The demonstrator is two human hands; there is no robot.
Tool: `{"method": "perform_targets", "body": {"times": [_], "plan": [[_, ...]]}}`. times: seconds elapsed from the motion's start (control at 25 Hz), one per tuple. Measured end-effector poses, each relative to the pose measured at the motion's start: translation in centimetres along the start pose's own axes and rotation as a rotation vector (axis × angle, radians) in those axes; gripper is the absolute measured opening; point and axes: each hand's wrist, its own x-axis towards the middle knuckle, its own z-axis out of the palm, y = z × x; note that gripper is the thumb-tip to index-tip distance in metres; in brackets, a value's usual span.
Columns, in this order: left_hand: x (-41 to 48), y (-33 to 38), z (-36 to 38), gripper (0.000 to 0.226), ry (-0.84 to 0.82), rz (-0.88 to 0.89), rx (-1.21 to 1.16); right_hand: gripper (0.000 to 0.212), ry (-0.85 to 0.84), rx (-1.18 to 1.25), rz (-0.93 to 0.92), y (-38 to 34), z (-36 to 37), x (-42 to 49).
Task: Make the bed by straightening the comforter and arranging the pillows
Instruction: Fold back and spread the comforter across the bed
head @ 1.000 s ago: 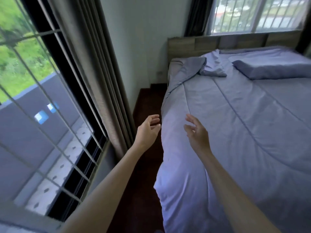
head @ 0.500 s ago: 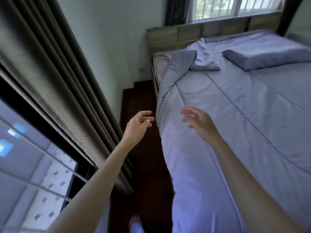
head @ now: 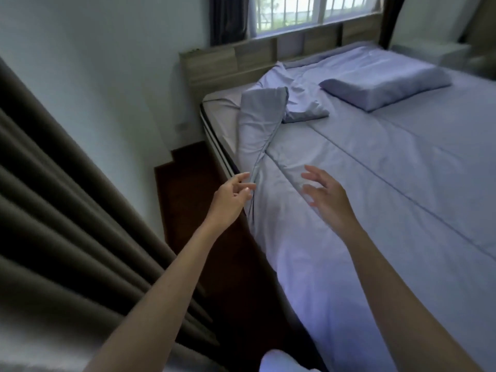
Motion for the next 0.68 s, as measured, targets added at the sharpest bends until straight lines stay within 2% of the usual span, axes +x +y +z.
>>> {"method": "perform_targets", "body": {"times": [0.24,0.4,0.68], "plan": [[14.6,-1.0,0.6,0.042,-0.089,0.041,-0.050,0.040,0.084,-0.066,-0.030,1.4,2.1,11.0],[22.9,-1.0,1.3,0.046,-0.157,0.044,-0.012,0.047,0.134,-0.171,-0.053,1.7,4.0,19.6],[35.8,-2.6,-3.7,0.053,-0.151,0.171,0.338,0.056,0.089,-0.450,-0.124,1.0,7.2,33.2]]}}
